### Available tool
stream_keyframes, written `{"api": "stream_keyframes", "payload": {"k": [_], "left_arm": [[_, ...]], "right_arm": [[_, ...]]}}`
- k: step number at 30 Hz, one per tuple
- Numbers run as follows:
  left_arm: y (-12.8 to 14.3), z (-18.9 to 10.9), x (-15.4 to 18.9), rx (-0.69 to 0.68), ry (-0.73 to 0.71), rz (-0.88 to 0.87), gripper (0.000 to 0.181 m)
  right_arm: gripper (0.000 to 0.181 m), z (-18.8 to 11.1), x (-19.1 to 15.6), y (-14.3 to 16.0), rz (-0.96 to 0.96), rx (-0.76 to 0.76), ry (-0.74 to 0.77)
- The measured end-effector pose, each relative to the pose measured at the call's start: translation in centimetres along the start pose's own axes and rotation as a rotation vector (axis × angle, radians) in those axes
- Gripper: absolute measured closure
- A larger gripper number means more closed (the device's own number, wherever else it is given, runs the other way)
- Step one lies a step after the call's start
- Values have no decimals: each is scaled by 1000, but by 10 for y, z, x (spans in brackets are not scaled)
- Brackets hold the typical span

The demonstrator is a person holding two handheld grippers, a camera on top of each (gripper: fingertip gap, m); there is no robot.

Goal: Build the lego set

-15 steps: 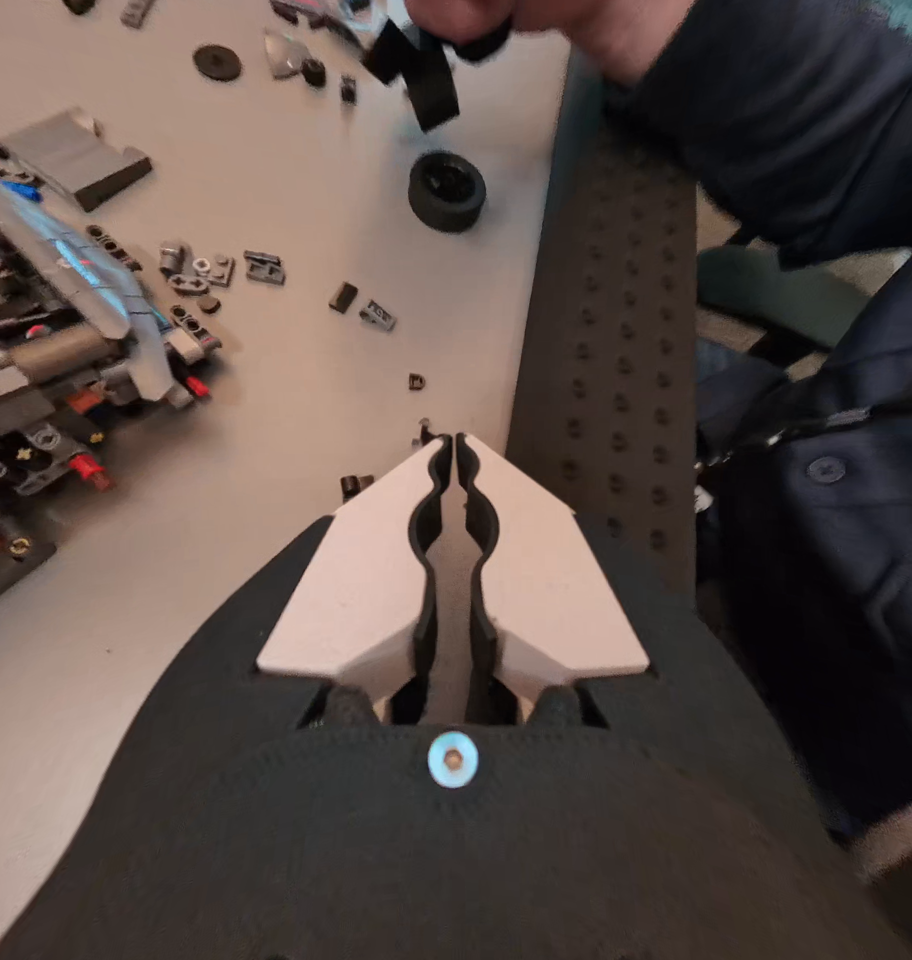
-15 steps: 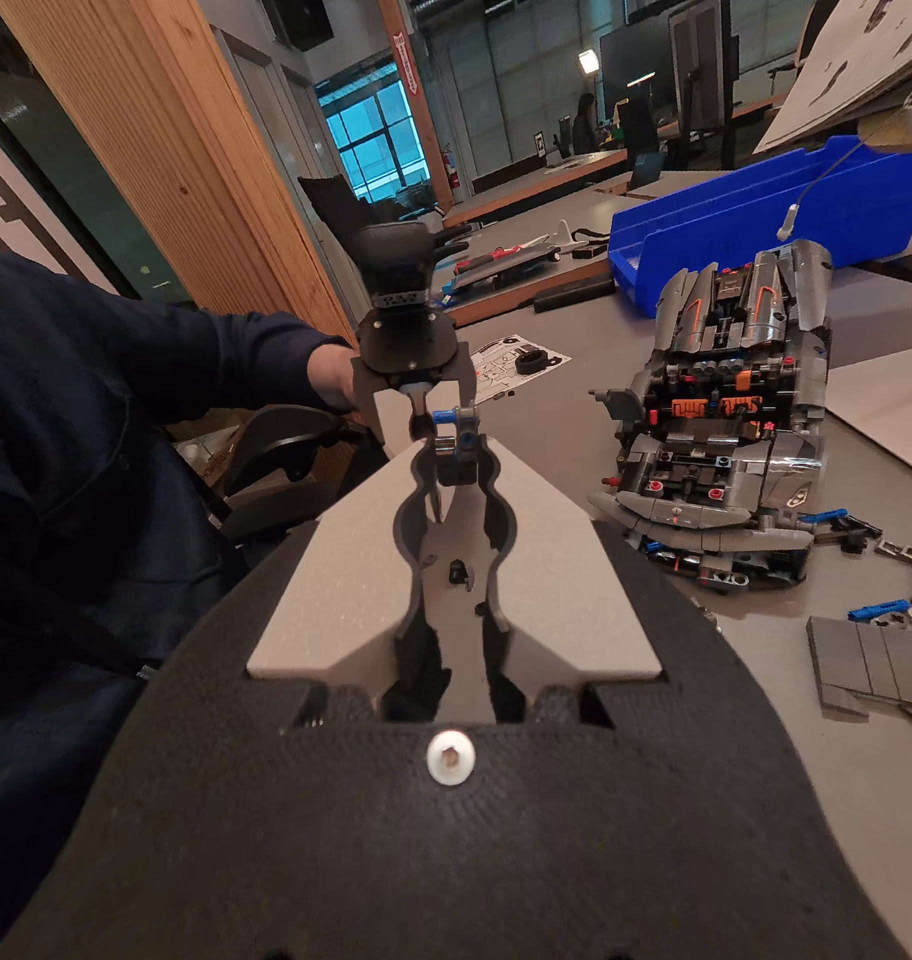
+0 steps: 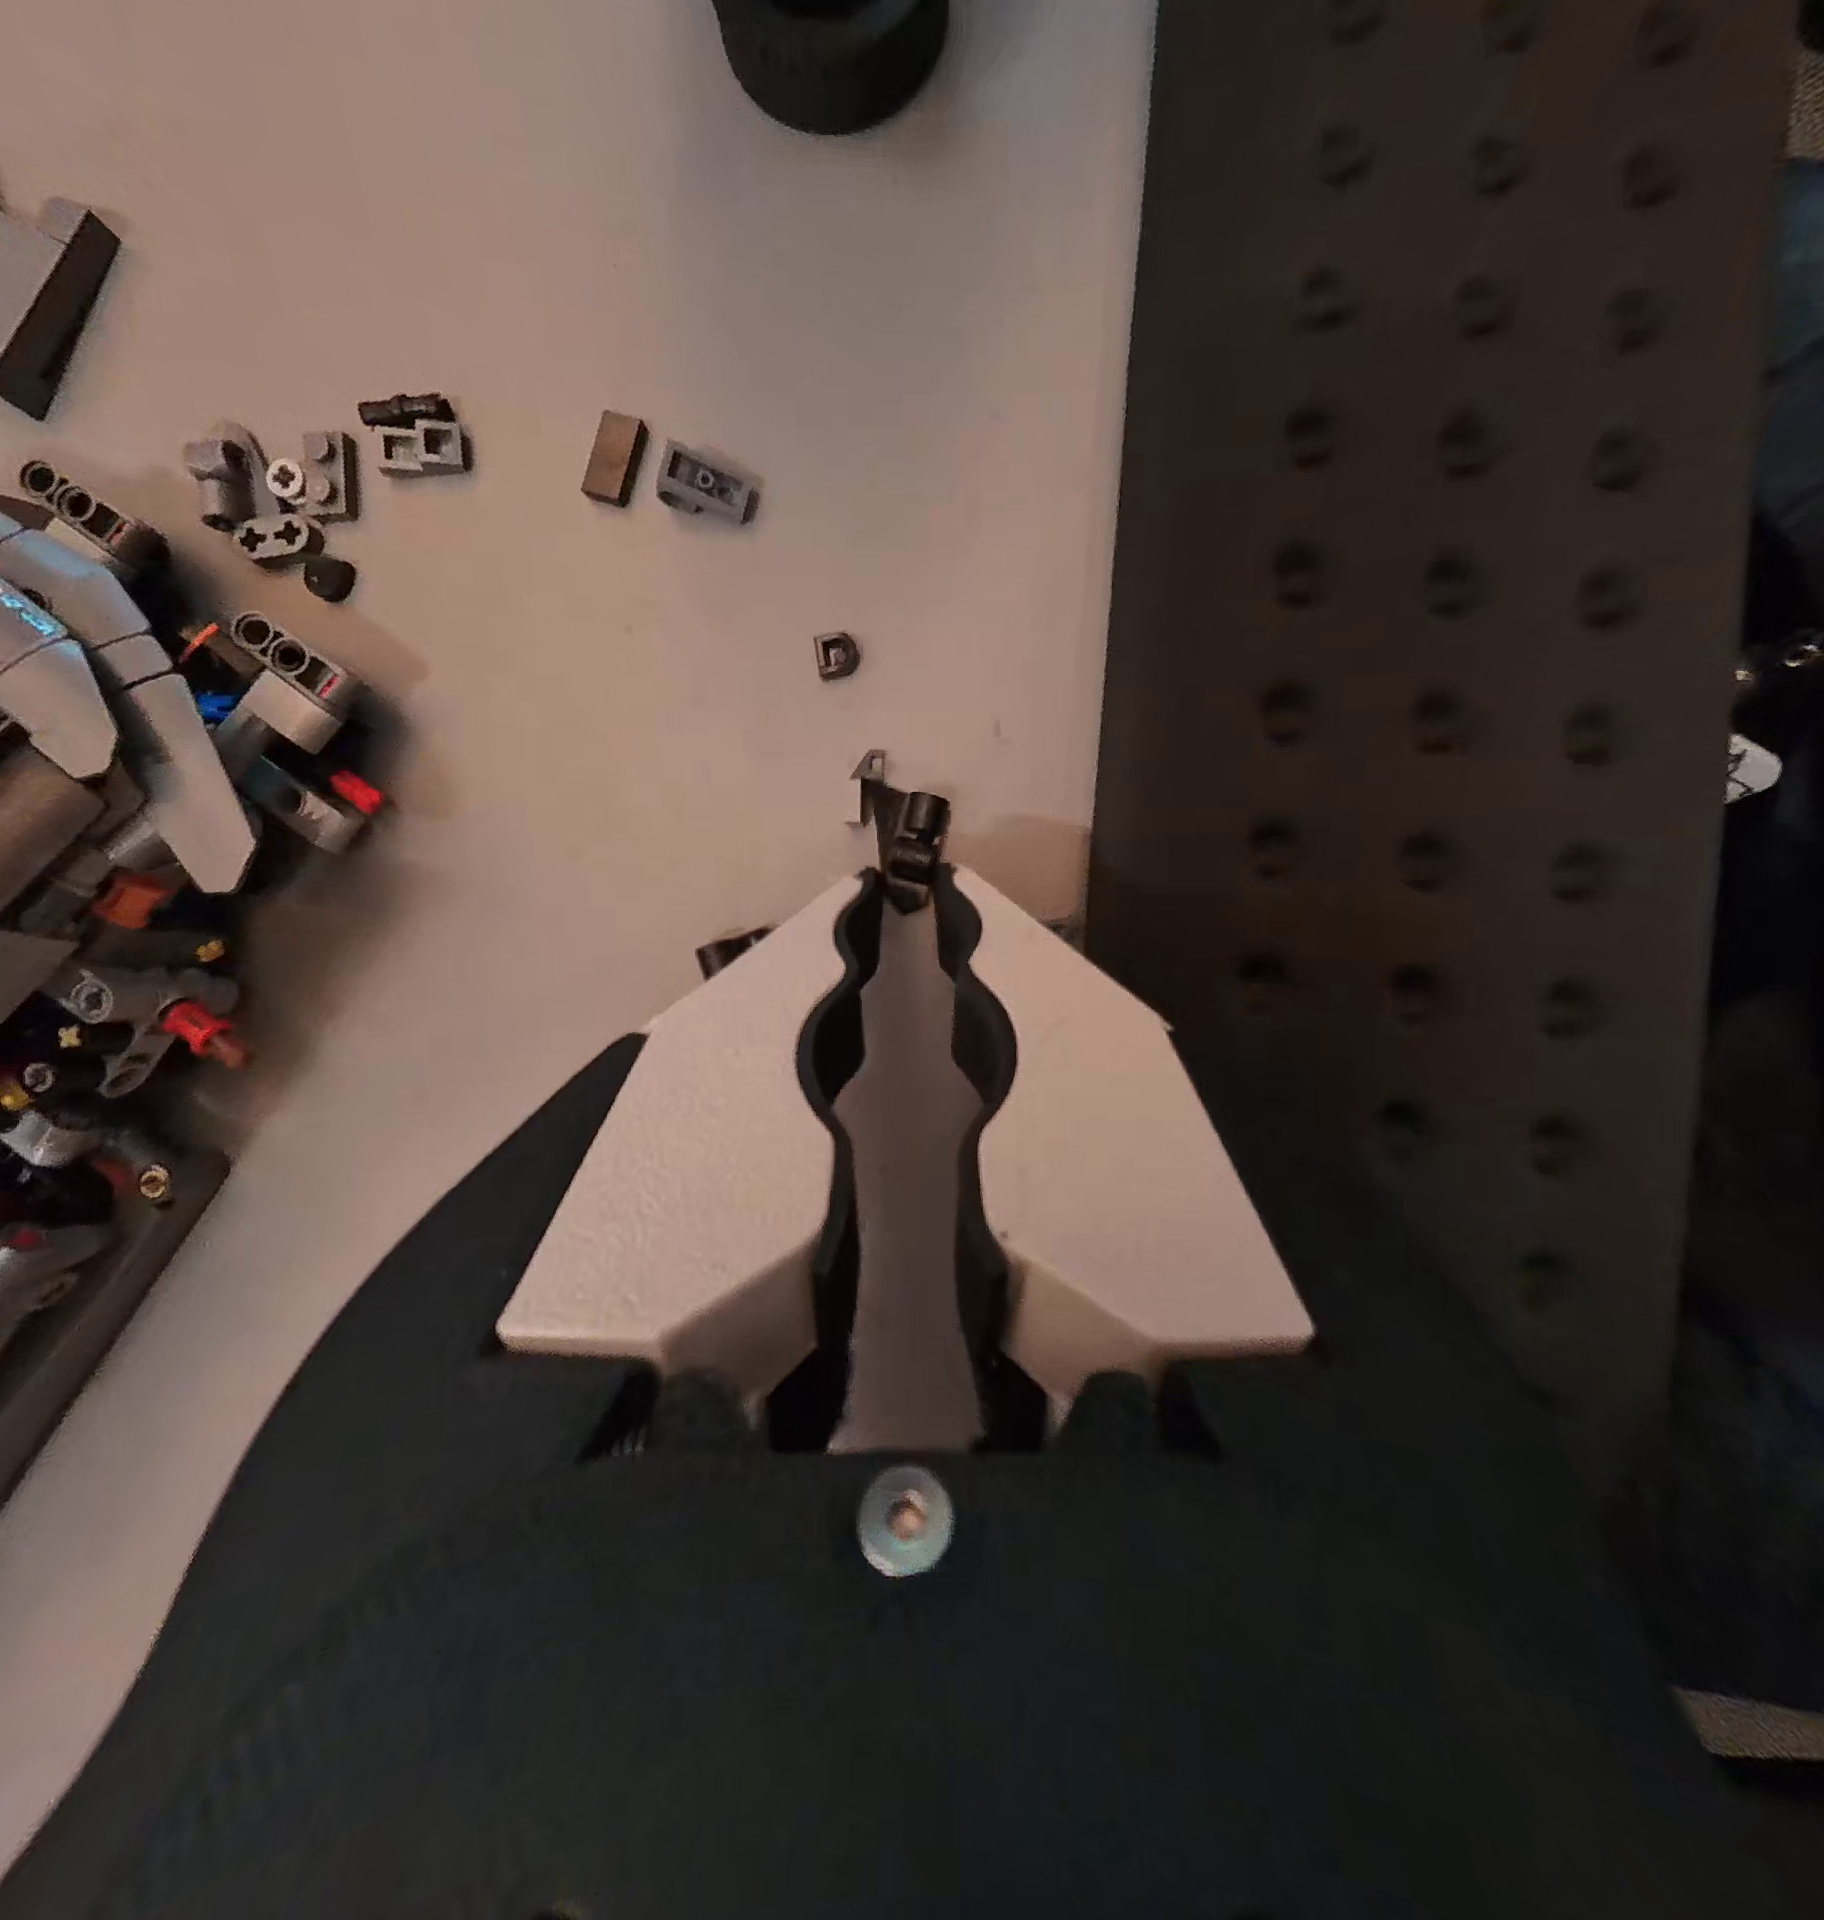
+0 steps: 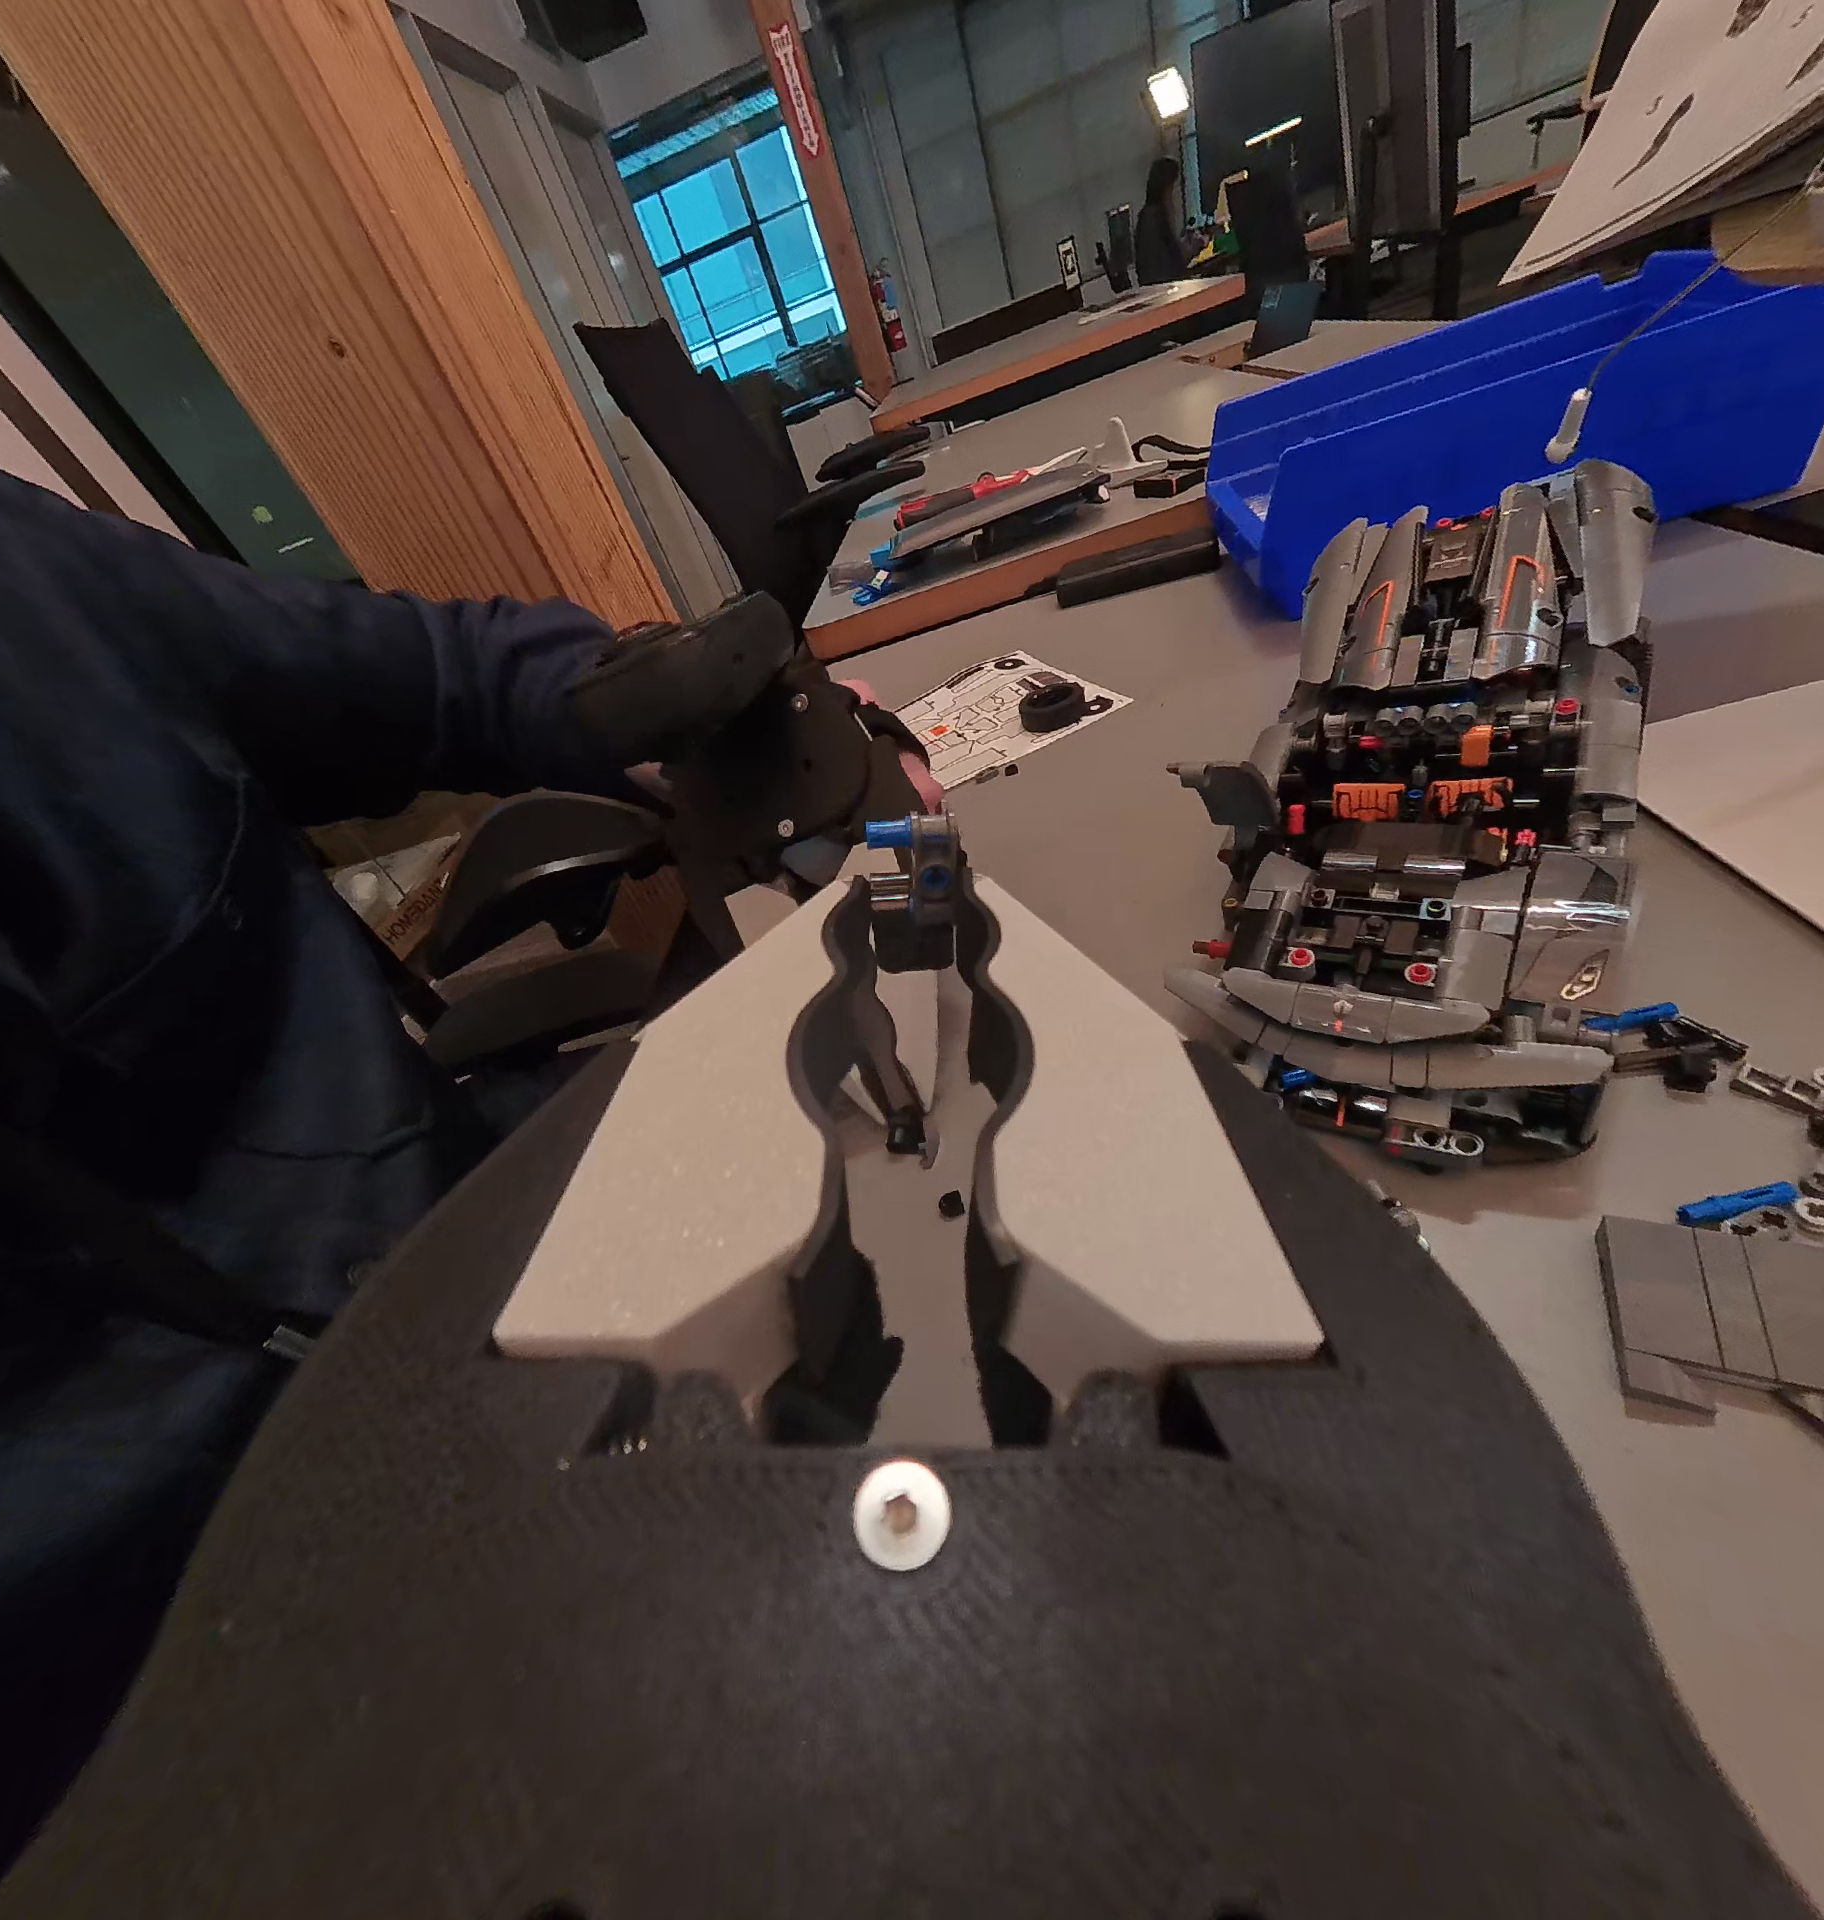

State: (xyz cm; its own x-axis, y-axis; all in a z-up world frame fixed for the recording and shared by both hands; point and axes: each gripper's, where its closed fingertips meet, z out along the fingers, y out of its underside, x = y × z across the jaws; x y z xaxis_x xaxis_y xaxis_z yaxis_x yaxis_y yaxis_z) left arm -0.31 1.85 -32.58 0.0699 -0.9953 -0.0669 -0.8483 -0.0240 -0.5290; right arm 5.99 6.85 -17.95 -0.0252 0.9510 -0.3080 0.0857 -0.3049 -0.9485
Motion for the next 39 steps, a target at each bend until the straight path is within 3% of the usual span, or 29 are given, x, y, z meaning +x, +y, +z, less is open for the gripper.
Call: {"api": "stream_keyframes", "payload": {"k": [8,12,23,31,34,39], "left_arm": [[-10,-7,9,81,112,-64,165],[-15,-7,8,107,197,-121,168],[-15,5,15,2,278,-74,169],[-16,6,17,10,240,-58,171],[-19,3,12,31,173,-24,181],[-12,6,13,17,105,26,181]], "right_arm": [[167,1,-1,1,-6,-6,-2],[168,0,0,0,-3,-1,0],[167,-1,-3,-2,-11,6,-5],[168,-1,-5,-4,-17,11,-8],[168,-2,-5,-4,-18,14,-7],[168,-1,-5,-4,-21,11,-9]]}}
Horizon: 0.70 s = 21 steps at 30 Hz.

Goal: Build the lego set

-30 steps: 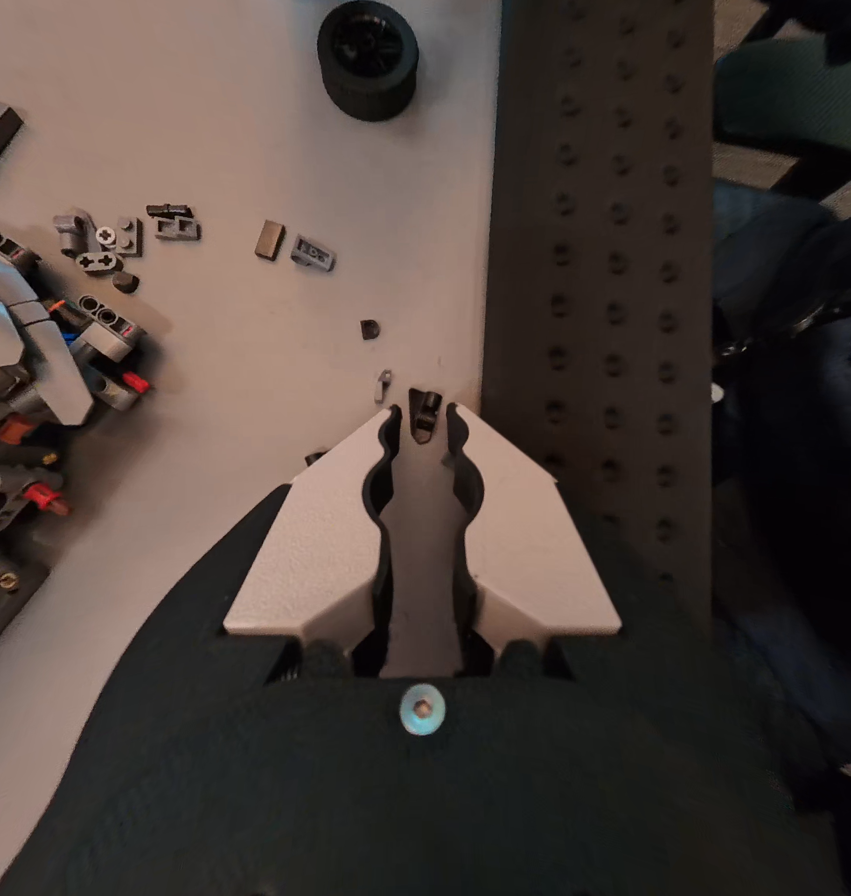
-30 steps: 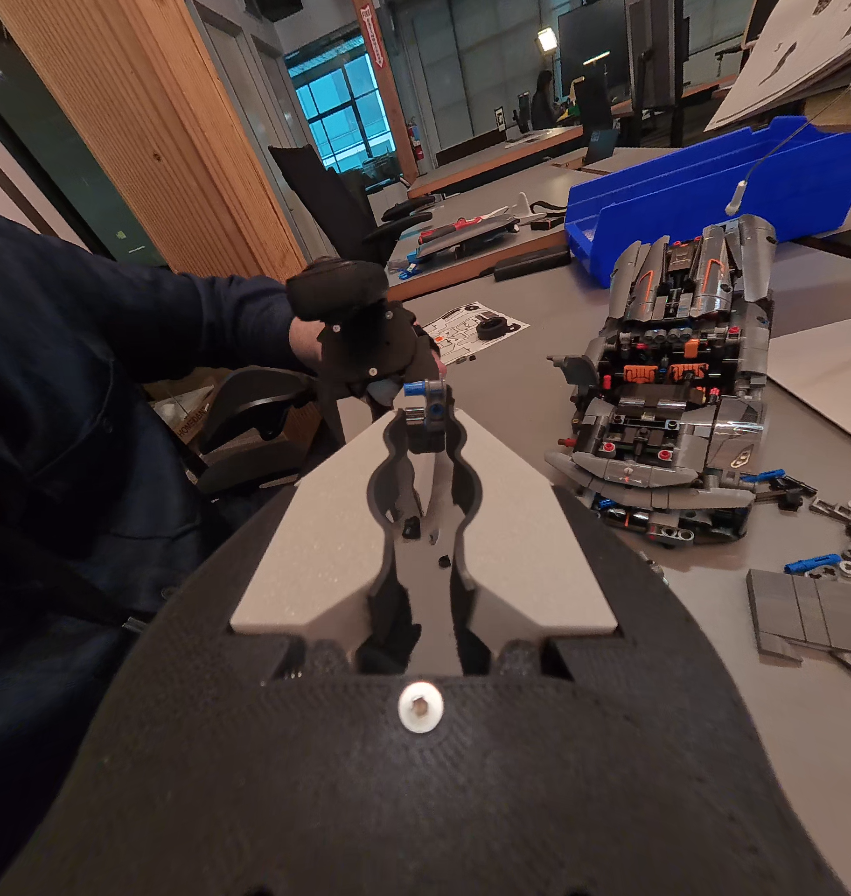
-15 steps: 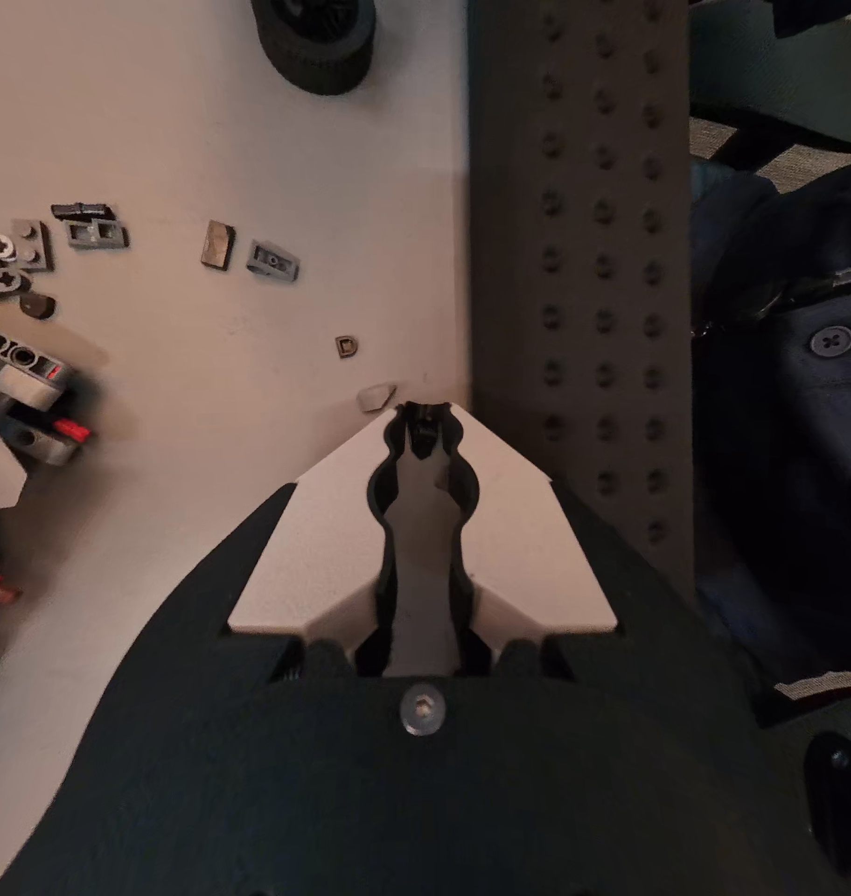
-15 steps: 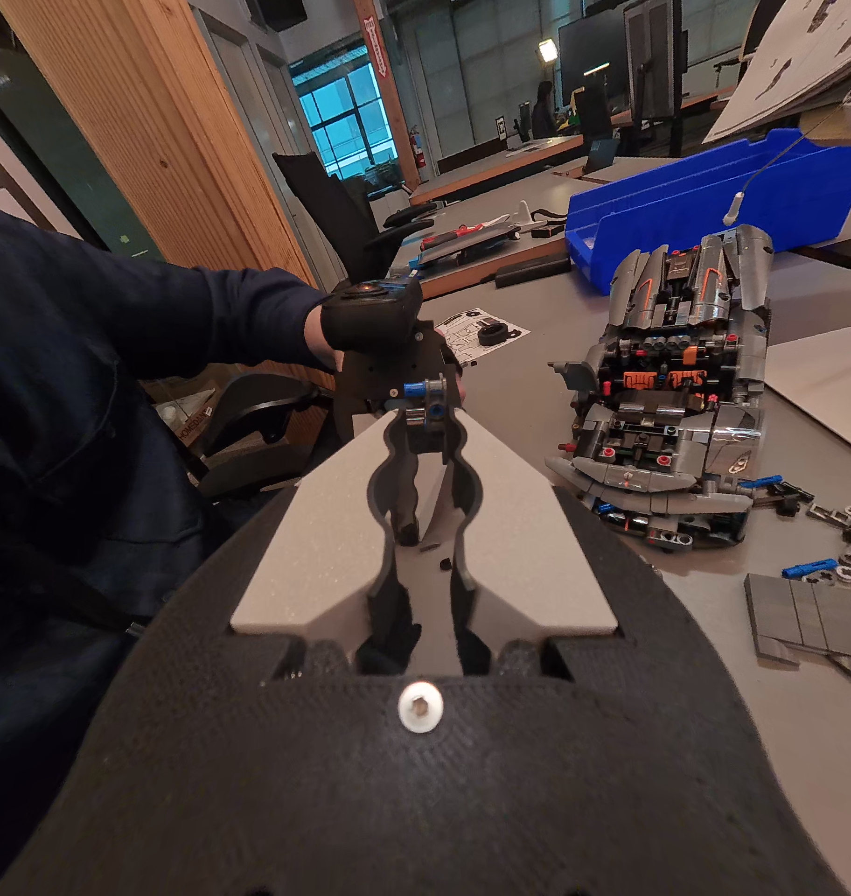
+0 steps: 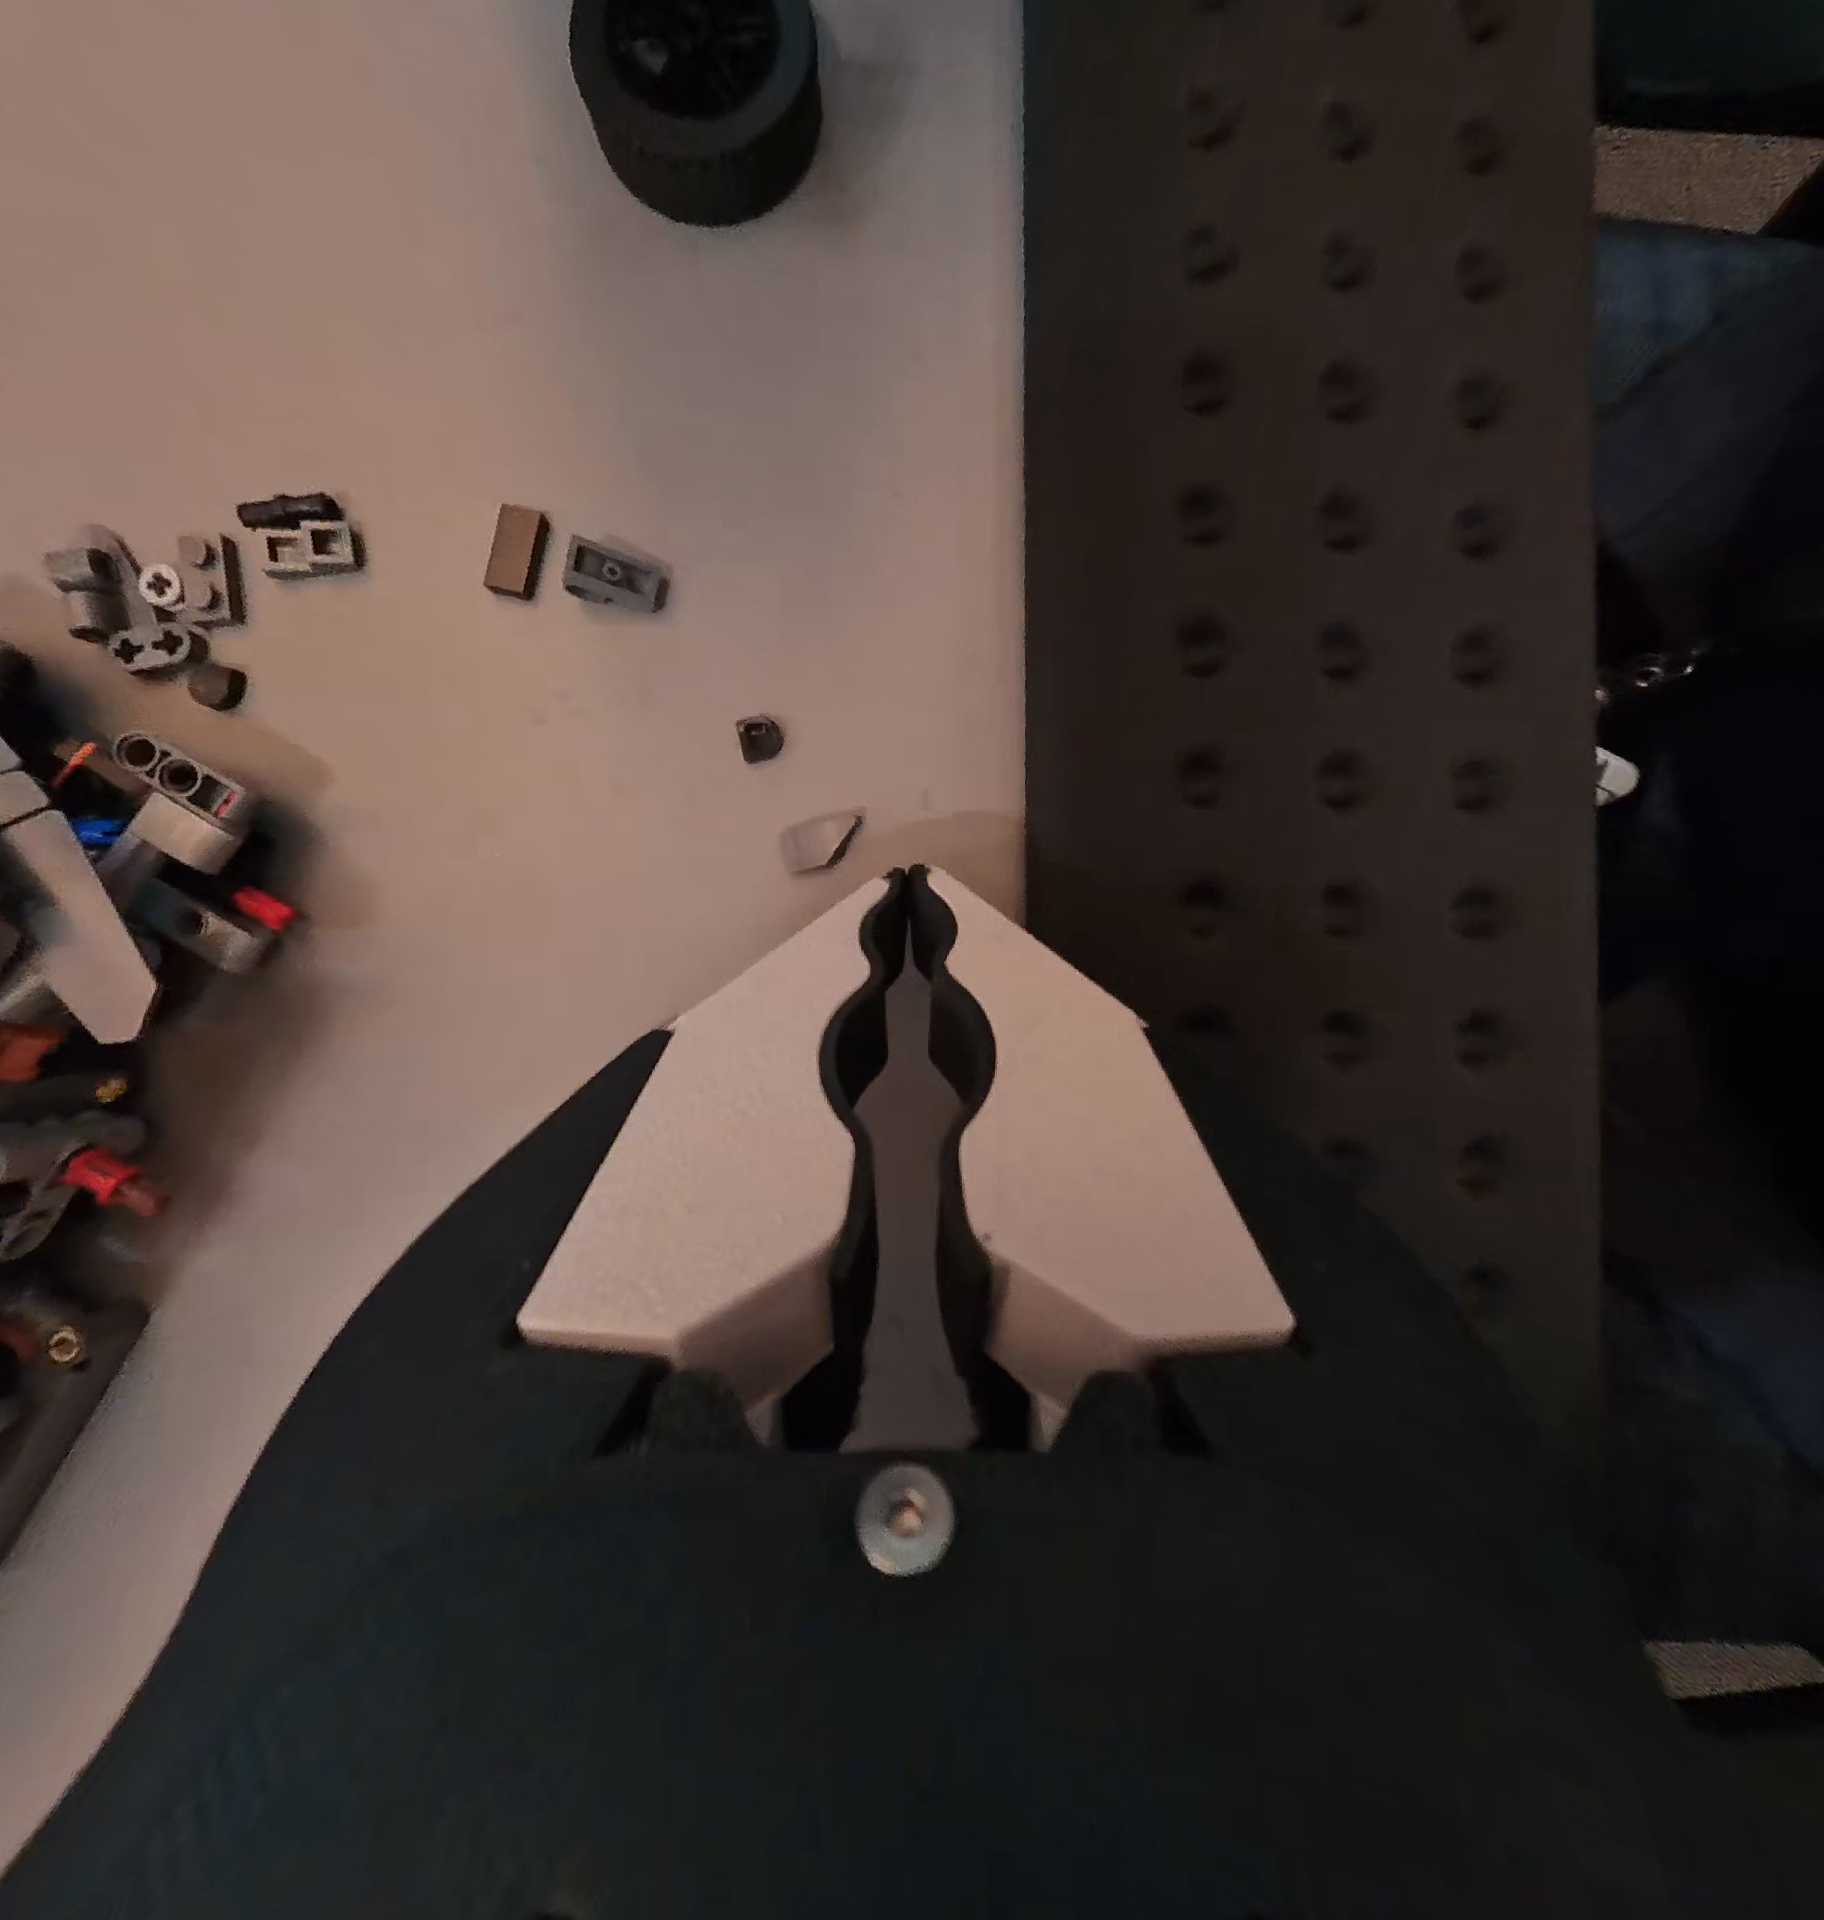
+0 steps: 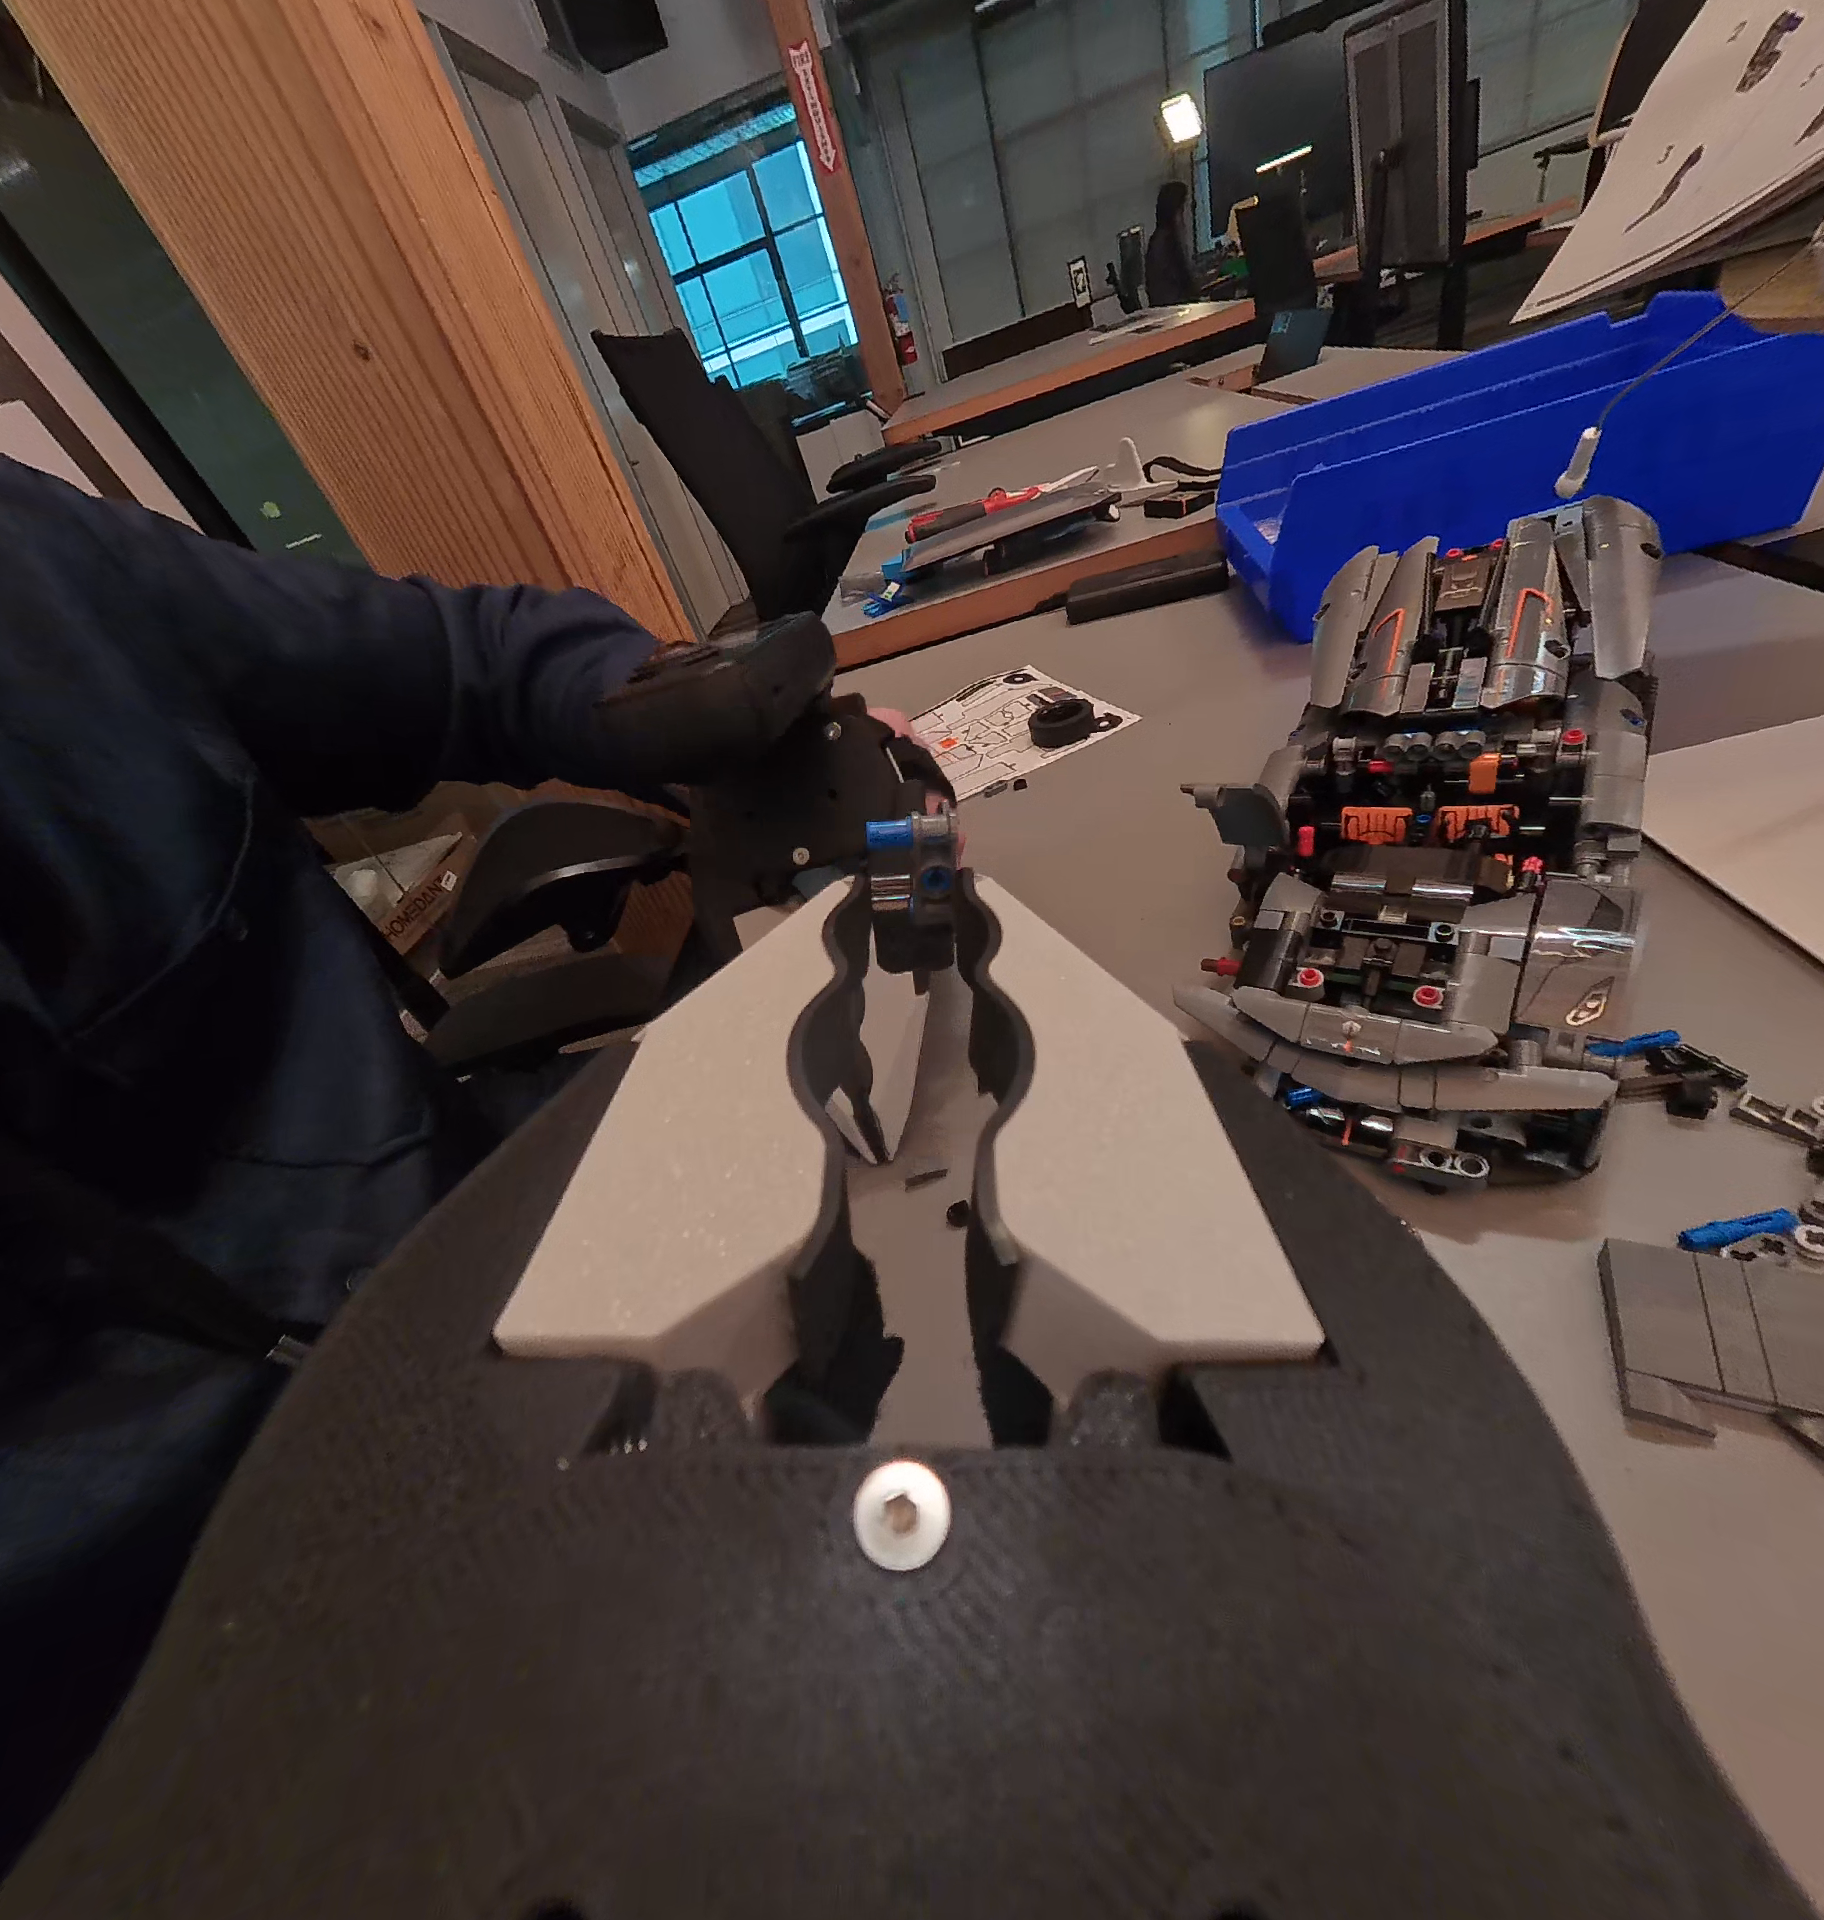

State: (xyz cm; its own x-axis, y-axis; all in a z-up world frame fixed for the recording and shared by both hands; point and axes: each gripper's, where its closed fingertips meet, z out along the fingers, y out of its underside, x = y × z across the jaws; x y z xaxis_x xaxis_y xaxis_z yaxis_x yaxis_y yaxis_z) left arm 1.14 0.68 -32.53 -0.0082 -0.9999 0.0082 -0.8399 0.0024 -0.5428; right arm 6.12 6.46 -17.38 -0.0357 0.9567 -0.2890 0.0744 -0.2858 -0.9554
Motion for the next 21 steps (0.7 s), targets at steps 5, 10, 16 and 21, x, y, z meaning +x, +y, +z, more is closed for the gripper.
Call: {"api": "stream_keyframes", "payload": {"k": [5,10,16,21], "left_arm": [[-1,-14,-4,33,46,-92,177],[11,-19,1,-32,79,-65,168],[8,-9,8,-34,147,-107,166],[3,-6,13,-41,157,-116,176]], "right_arm": [[168,0,0,0,0,2,-1],[168,-1,-1,0,-1,2,-2],[168,-1,0,0,-1,2,1],[168,-1,-2,0,-5,2,-2]]}}
